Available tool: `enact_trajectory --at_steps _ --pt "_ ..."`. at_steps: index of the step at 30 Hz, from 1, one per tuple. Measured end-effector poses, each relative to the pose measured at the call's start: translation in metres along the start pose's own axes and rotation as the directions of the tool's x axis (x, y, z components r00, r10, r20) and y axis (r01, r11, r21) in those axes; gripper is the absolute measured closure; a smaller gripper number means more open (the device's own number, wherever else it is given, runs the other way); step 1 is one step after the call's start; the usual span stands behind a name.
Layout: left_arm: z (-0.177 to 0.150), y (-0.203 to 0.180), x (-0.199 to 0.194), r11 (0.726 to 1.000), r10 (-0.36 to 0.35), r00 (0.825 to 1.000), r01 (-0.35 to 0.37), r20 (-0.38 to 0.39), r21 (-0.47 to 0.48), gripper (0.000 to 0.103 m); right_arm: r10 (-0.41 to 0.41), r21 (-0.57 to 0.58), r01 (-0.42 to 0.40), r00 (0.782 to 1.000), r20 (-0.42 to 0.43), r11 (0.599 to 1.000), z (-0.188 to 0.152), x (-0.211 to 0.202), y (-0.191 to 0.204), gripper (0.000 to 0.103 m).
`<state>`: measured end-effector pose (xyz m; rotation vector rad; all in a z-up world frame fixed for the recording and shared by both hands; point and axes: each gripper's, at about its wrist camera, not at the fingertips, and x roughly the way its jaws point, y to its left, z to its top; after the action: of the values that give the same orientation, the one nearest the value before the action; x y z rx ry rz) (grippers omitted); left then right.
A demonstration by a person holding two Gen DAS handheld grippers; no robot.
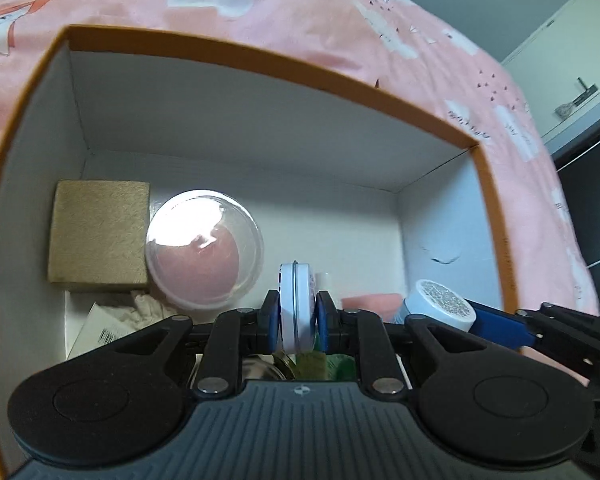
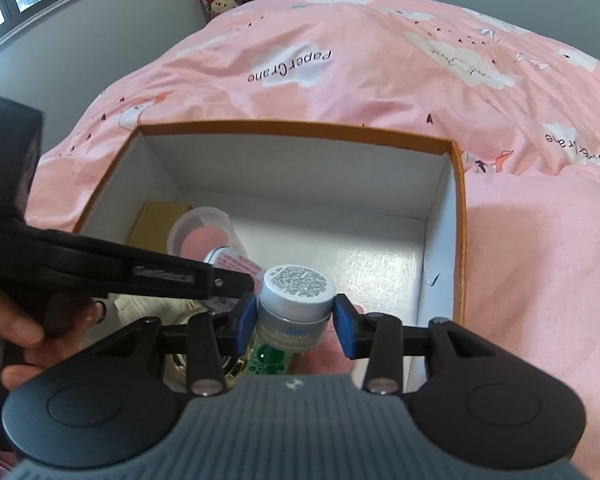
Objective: Organize rigid objects
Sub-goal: 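Lower the tin into the box and open left tool while right tool carries jar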
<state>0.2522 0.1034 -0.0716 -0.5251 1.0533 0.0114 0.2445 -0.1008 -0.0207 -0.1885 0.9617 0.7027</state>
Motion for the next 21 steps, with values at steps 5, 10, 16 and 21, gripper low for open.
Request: enact_trajectory --at_steps 5,10,16,21 --pt "0.002 -0.005 0.015 1.0 0.022 0.999 -0.022 -0.033 0.012 0.082 0.003 -0.014 -0.003 1.0 -0.022 1.0 0.001 0.012 -0.002 0.061" --pt "0.003 -0.002 0.021 1.0 0.016 0.997 -0.015 -0.069 0.008 0.081 0.0 -0.012 0.0 0.999 -0.034 1.0 -0.001 0.016 -0.003 0.062" --pt "0.006 -0.002 0.013 0.997 0.071 0.993 -0.069 -0.095 0.025 0.073 -0.01 -0.019 0.009 0.999 -0.044 1.0 0.001 0.02 -0.003 0.062" --pt "0.0 -0.001 -0.01 0.996 0.078 0.994 -0.074 -0.07 0.054 0.071 -0.014 -0.028 0.013 0.999 -0.04 1.0 0.005 0.022 -0.001 0.062"
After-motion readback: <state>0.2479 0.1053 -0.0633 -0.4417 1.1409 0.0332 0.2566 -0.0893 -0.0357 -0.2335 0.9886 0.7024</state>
